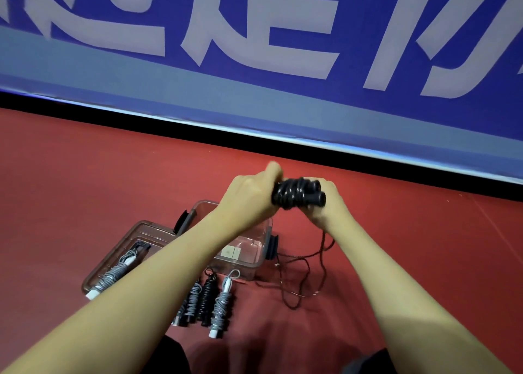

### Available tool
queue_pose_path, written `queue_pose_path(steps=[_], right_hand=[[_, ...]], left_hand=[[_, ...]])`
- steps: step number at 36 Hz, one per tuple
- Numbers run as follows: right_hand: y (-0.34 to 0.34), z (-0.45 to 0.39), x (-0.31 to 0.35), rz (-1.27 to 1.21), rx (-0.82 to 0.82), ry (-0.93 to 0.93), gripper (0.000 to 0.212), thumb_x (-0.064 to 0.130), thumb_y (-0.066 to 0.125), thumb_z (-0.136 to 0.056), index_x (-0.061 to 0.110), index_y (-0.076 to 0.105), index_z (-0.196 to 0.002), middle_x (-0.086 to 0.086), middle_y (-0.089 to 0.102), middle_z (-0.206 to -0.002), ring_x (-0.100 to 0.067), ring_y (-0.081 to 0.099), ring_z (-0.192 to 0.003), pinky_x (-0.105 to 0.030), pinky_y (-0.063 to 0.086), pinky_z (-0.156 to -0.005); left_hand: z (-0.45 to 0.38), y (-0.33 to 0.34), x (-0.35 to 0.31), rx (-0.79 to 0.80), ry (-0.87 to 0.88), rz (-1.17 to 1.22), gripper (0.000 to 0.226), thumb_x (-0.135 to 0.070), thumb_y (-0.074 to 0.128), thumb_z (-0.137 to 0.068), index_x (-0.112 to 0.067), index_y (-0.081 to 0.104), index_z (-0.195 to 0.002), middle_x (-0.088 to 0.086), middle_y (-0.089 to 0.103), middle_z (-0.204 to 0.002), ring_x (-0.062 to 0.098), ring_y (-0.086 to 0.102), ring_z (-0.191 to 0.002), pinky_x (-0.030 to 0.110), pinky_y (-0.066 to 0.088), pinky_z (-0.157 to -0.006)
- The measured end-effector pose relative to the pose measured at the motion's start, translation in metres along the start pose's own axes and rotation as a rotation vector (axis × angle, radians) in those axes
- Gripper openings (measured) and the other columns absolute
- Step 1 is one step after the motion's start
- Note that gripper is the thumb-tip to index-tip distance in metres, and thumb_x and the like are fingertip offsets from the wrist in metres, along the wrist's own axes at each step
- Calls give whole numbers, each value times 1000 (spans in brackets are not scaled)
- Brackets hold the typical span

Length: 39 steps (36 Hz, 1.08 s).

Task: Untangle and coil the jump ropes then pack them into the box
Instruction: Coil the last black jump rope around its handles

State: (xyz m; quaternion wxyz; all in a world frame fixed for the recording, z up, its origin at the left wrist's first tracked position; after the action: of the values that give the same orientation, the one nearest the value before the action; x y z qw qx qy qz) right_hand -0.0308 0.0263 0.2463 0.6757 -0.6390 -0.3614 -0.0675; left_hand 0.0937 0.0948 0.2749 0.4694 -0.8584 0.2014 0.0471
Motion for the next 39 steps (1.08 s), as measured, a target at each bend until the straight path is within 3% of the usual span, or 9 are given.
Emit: queue_pose_path(steps=[4, 15, 18, 23, 26, 28, 31, 33, 39], right_hand=[[7, 6, 10, 39, 21, -52, 31, 44, 61, -86, 22, 47, -69, 2, 56, -71, -25, 55, -75, -33, 41, -65], [6, 19, 36, 195, 92, -249, 16, 25, 60, -82, 19, 53, -70, 7, 50, -60, -24, 49, -70, -31, 39, -63], [3, 23, 41, 199, 89, -293, 9, 18, 56, -80, 15, 56, -72, 3, 50, -58, -25, 46, -67, -32, 40, -61], [-2, 23, 48, 399, -6, -472, 17, 14, 49, -82, 14, 65, -89, -2, 65, -84, -29, 59, -80, -30, 33, -56], [-8, 30, 59, 512, -225, -599, 26, 18, 44, -76, 18, 70, -75, 2, 60, -70, -24, 59, -50, -19, 17, -44], [-10, 32, 59, 454, -319, -595, 26, 18, 43, -76, 18, 69, -76, 1, 58, -72, -26, 54, -43, -18, 19, -39], [-8, 28, 56, 349, -286, -455, 23, 14, 51, -90, 16, 64, -110, -3, 60, -106, -36, 61, -65, -33, 39, -51], [-5, 22, 50, 337, -207, -340, 26, 24, 43, -99, 18, 56, -121, 0, 57, -119, -37, 60, -94, -36, 38, -69], [-11, 19, 41, 260, -175, -207, 27, 32, 34, -102, 17, 48, -84, -7, 63, -94, -36, 55, -90, -35, 33, -68]], left_hand=[[-5, 3, 13, -26, -314, 70, 33, -15, 55, -89, -8, 36, -114, 9, 64, -78, 41, 58, -72, 33, 28, -57], [-2, 25, 39, 117, -526, -153, 28, -5, 43, -91, -3, 31, -117, 16, 64, -87, 37, 55, -69, 37, 38, -57], [1, 26, 40, 182, -514, -232, 28, -3, 43, -91, -3, 32, -117, 15, 62, -87, 32, 47, -64, 36, 36, -56], [3, 26, 42, 278, -507, -295, 18, -4, 41, -93, -3, 36, -110, 16, 60, -94, 35, 52, -73, 37, 34, -58], [5, 29, 44, 359, -474, -349, 16, -5, 39, -93, -2, 40, -109, 18, 59, -103, 39, 59, -90, 37, 34, -62], [5, 32, 42, 412, -427, -393, 17, -6, 38, -94, -2, 43, -110, 18, 58, -107, 39, 59, -94, 37, 35, -65], [5, 36, 36, 464, -357, -440, 18, -6, 39, -94, -3, 47, -109, 16, 58, -107, 37, 60, -95, 36, 35, -65], [5, 38, 36, 470, -317, -449, 17, -7, 40, -93, -3, 47, -108, 16, 59, -105, 37, 60, -94, 35, 34, -65], [1, 32, 35, 320, -110, -468, 19, -21, 53, -91, -4, 60, -93, 11, 60, -92, 33, 61, -82, 29, 30, -58]])
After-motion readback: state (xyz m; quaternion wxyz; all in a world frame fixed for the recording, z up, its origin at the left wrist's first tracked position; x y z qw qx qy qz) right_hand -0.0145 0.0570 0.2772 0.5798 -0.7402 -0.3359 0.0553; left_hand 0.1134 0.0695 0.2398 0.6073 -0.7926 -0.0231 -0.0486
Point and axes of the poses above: each hand's wrist, its own z-axis away from the middle knuckle, its own y-axis out of the palm, x = y × z, the point moved 4 cm from there along -z, towards the middle knuckle
